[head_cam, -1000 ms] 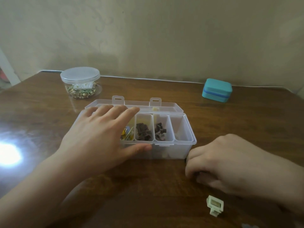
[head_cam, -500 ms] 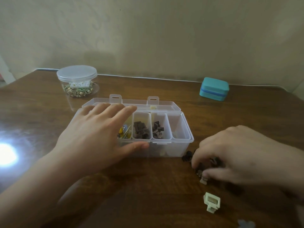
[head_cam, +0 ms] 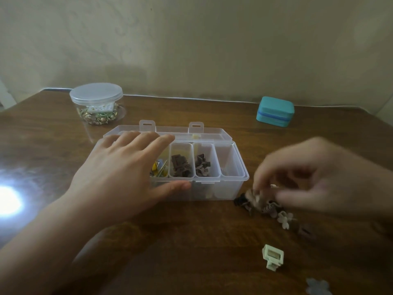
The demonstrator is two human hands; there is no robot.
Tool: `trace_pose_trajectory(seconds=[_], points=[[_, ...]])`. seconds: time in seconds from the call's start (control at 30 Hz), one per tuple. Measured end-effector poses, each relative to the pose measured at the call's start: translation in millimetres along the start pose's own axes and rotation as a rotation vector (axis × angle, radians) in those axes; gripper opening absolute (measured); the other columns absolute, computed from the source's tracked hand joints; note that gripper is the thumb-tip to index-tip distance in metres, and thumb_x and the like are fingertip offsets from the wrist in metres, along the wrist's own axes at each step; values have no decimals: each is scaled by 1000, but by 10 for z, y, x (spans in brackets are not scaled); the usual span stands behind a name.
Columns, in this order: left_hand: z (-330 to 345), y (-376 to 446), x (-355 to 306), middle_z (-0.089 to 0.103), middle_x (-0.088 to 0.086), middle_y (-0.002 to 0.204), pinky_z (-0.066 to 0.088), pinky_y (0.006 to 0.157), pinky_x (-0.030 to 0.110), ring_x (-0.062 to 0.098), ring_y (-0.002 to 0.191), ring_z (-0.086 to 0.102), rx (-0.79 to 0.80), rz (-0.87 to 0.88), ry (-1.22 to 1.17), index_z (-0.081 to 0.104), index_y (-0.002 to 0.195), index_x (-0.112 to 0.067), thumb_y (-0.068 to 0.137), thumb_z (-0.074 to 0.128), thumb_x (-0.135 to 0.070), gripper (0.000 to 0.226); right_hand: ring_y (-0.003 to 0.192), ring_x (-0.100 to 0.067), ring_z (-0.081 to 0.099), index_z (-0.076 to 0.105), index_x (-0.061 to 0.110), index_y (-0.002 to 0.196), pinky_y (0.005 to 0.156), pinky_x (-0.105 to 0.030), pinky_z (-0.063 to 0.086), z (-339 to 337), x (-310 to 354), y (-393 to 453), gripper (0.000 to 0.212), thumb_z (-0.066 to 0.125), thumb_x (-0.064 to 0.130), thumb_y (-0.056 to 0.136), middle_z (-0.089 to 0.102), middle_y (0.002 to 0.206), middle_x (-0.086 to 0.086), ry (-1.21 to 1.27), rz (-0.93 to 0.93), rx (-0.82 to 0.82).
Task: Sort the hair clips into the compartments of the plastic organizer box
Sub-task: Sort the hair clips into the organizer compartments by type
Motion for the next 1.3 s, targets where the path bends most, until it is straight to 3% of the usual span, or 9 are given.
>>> trace_pose_trajectory(seconds=[0.1, 0.3, 0.47, 0.53, 0.7, 0.83, 0.9, 1.17, 1.3], points=[[0, -2, 4, 55, -3, 143, 41, 105, 52, 28, 129, 52, 1, 0, -4, 40, 148, -31, 78, 16, -93, 97, 64, -8, 59, 67, 30, 85, 54, -7, 41, -266, -117, -5, 10, 72, 23, 79, 66, 80, 15, 195, 50, -400], [3, 1, 1, 52, -3, 146, 38, 107, 51, 28, 132, 49, 6, -3, -12, 37, 150, -32, 76, 13, -94, 99, 65, -7, 60, 70, 31, 88, 52, -8, 41, -127, -53, 60, 8, 68, 30, 80, 63, 71, 20, 36, 66, -286], [-11, 1, -12, 56, -2, 141, 40, 104, 50, 29, 128, 52, -18, 4, -4, 42, 147, -29, 79, 16, -92, 97, 82, 12, 55, 48, 56, 107, 66, -12, 43, 469, 49, -149, 42, 54, 78, 72, 59, 92, 29, -151, 83, 427], [-4, 5, -14, 57, -1, 141, 41, 103, 50, 29, 128, 53, -23, 8, 1, 43, 147, -28, 80, 17, -91, 96, 83, 7, 53, 41, 55, 110, 71, -20, 45, 681, 90, -205, 44, 55, 76, 73, 57, 94, 24, -214, 76, 558], [-3, 6, -11, 58, 0, 139, 43, 102, 51, 30, 125, 55, -39, 16, 14, 44, 146, -27, 81, 20, -91, 94, 84, 6, 53, 47, 47, 104, 71, -19, 45, 529, 247, -53, 23, 53, 59, 85, 57, 91, 23, -199, -36, 346], [-1, 4, -10, 58, -1, 138, 43, 101, 52, 31, 124, 55, -40, 15, 7, 45, 145, -27, 80, 21, -91, 94, 66, -7, 58, 62, 36, 98, 52, -10, 42, -54, 142, 72, 18, 62, 47, 84, 58, 82, 25, 63, 14, -265], [-1, 4, -6, 58, -1, 139, 43, 101, 52, 31, 125, 55, -38, 14, 9, 44, 145, -27, 80, 21, -91, 94, 63, -16, 56, 66, 30, 98, 48, -14, 42, -130, 6, 83, 19, 68, 41, 82, 58, 81, 27, 104, 96, -433], [-1, 7, -11, 58, 0, 139, 43, 101, 52, 31, 125, 55, -28, 19, 14, 44, 146, -27, 80, 19, -91, 95, 54, -7, 55, 65, 34, 75, 46, -8, 36, -214, -231, 19, 7, 69, 30, 78, 60, 71, 32, 32, 170, -358], [-2, 3, -2, 56, -1, 142, 42, 103, 52, 30, 128, 53, -16, 4, 7, 42, 147, -29, 79, 17, -92, 96, 67, 8, 57, 62, 49, 79, 49, -11, 36, 135, -398, 14, 8, 66, 52, 74, 58, 75, 39, -116, 232, 80]])
Point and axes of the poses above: each hand's wrist, its own y-axis towards the middle knuckle, its own z-axis out of the palm, x = y × z, the point moved 9 cm from there along y, towards the middle knuckle
